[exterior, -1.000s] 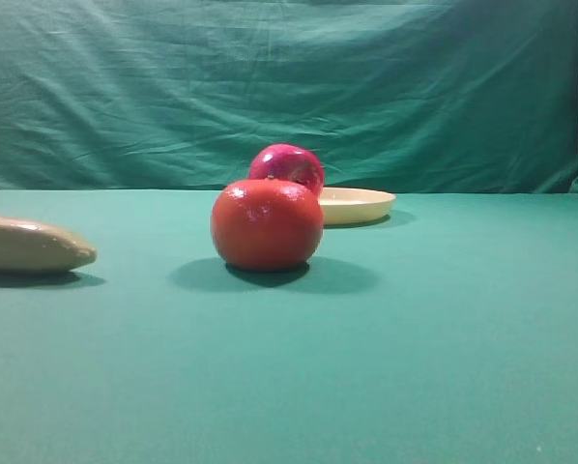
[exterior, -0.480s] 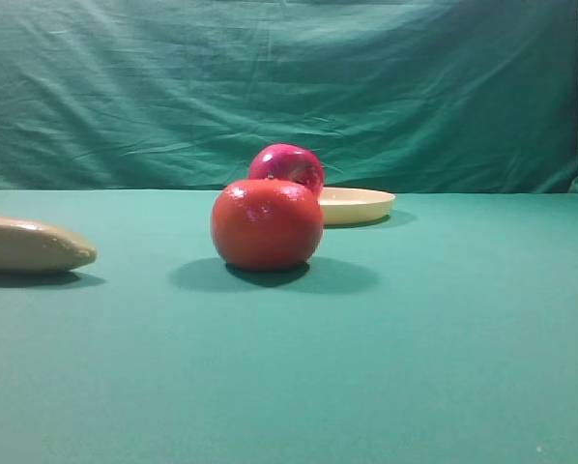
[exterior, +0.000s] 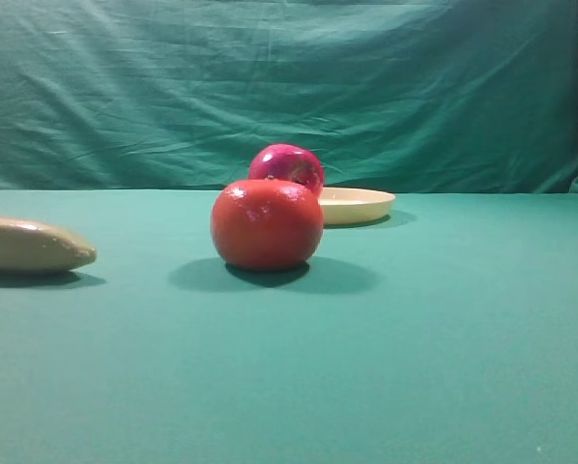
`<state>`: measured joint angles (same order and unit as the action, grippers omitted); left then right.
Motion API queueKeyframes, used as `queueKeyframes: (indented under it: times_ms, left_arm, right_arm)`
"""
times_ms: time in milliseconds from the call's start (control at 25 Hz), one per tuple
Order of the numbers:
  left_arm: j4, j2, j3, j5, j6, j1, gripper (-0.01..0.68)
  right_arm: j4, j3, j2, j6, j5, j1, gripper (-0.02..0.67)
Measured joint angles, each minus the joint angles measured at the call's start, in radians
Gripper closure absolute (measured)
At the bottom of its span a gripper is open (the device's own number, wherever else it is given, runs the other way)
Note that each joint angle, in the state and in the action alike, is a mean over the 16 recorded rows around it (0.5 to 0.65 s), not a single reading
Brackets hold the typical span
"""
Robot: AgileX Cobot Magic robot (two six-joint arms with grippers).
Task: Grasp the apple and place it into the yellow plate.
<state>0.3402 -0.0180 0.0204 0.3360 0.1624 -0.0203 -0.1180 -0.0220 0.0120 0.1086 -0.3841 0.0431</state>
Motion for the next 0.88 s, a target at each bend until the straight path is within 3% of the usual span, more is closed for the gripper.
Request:
queueKeyframes:
  times_ms: [880]
  left_arm:
    - [0.0,0.0,0.0,0.0,0.0,0.0,0.516]
  right_arm:
    - [0.0,-0.001,0.0,0.0,0.0,0.0,0.649]
